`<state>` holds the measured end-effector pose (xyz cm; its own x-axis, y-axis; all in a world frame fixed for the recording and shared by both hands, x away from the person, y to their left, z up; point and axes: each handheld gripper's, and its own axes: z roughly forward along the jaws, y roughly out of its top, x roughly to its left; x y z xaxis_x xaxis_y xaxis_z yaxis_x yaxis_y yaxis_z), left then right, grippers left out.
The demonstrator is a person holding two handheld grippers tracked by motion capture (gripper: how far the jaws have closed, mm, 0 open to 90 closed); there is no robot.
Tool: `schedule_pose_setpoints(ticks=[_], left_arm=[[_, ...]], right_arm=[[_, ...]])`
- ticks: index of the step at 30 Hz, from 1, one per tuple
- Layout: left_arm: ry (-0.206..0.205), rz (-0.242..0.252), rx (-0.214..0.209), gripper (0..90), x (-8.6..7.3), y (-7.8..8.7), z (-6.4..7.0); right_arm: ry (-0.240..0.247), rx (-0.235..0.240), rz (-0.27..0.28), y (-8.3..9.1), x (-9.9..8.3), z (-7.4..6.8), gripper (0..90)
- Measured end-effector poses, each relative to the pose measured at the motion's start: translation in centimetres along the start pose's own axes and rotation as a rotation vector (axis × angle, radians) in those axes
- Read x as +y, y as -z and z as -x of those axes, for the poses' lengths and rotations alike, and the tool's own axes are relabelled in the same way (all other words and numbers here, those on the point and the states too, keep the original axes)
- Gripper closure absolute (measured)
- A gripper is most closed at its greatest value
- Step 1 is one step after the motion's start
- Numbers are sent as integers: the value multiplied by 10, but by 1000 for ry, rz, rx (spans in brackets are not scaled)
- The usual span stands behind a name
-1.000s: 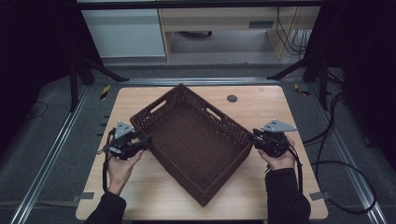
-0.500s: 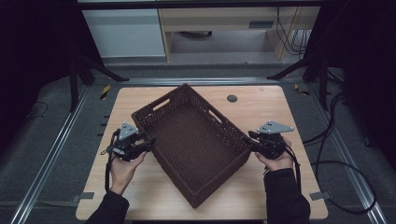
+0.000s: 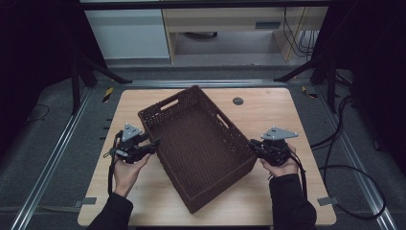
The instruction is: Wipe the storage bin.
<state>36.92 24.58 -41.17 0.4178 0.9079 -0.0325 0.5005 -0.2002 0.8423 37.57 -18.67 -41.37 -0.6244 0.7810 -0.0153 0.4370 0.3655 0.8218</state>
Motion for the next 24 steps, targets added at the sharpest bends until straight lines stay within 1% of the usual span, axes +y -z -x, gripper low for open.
schedule_pose_setpoints(ticks=[2, 4, 7, 9, 12, 13, 16, 17, 18, 21, 24], left_arm=[[-1, -3, -16, 485, -3, 0, 2], [0, -3, -25, 513, -2, -3, 2], [-4, -7, -17, 532, 0, -7, 1], [-10, -10, -11, 541, 2, -9, 0], [-17, -6, -3, 548, 4, -14, -3], [-12, -5, 0, 551, 5, -17, -4], [1, -11, 8, 550, 7, -19, -6], [-2, -11, 11, 538, 7, -18, -5], [2, -11, 4, 518, 6, -17, -4], [-5, -2, -11, 499, 3, -9, 1], [-23, -20, -11, 491, 0, -6, 6]], right_arm=[[-7, 12, -4, 4, -2, -3, 821], [0, 15, -8, 6, -1, -5, 804], [-12, 25, 33, 7, 3, -4, 745], [-8, 30, 61, 4, 7, -3, 711], [0, 38, 66, -3, 11, -2, 717], [6, 34, 60, -6, 12, -2, 732], [9, 49, 39, -12, 10, -3, 790], [3, 60, 33, -13, 9, -4, 806], [17, 53, 22, -14, 9, -6, 810], [32, 39, 20, -12, 8, -10, 817], [18, 71, 21, -7, 4, -14, 809]])
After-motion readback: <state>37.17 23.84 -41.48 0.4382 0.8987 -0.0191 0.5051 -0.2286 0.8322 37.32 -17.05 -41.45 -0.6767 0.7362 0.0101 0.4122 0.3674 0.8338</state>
